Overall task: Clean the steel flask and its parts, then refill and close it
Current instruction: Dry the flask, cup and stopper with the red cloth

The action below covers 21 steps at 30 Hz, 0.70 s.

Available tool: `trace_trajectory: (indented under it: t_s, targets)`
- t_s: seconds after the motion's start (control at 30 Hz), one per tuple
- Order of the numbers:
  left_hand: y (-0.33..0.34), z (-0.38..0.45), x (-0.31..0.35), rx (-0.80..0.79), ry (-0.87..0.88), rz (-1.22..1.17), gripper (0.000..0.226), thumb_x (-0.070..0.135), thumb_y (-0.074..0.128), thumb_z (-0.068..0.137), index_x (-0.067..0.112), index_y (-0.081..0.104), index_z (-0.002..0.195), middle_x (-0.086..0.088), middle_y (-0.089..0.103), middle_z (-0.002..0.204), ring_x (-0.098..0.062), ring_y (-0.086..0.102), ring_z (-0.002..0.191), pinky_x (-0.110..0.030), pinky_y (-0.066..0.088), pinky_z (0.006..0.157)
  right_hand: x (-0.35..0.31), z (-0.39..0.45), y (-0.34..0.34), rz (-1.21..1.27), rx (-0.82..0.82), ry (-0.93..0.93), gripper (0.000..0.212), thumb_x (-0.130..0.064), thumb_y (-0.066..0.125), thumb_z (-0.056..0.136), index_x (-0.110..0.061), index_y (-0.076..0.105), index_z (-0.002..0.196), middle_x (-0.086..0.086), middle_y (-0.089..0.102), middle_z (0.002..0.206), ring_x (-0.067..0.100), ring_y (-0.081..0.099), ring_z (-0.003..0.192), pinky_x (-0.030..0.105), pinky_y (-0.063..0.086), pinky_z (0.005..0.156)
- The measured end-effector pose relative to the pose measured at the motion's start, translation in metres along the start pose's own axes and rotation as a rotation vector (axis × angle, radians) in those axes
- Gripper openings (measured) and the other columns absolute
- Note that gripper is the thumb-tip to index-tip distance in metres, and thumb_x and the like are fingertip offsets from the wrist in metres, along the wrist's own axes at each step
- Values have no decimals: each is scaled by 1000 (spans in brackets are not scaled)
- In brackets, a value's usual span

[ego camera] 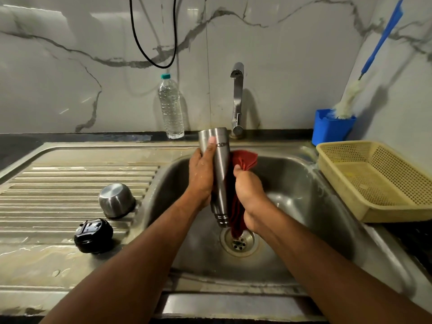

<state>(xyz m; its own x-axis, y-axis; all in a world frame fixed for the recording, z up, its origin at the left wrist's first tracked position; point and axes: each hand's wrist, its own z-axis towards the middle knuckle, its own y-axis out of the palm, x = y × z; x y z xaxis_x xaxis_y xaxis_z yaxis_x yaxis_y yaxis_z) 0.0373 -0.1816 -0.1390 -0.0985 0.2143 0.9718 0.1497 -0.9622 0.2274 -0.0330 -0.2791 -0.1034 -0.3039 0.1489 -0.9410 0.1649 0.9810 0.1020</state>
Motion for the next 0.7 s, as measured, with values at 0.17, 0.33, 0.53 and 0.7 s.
trace_trajectory:
  t_s: [0.17,0.33,0.53,0.7]
  targets:
    - [2,-4,3,-93,-15,155,84,67,78,80,12,46,134,-12,70,119,-21,74,102,-32,62,80,-5,-6,-9,84,-12,124,33,-27,42,107,-13,68,92,10,71,79,27,67,75,34,54,67]
    - [11,-9,-8,-264,-56,223,74,58,75,84,12,42,131,-7,65,115,-16,71,97,-31,61,79,-19,2,-18,302,55,-66,30,-42,47,107,-20,69,109,7,75,97,23,72,87,39,54,71]
    - [9,-6,-13,-164,42,176,55,61,57,101,11,56,124,-7,70,107,-21,71,98,-38,60,88,-12,6,-15,87,-13,-274,30,-39,41,110,-28,67,122,-2,75,111,11,71,99,29,54,81]
    - [-1,2,1,105,49,49,66,78,44,92,19,60,117,-14,72,109,-29,71,102,-51,59,96,-5,3,-6,-75,-81,-38,30,-35,46,110,-14,67,115,9,74,101,21,70,87,30,54,71]
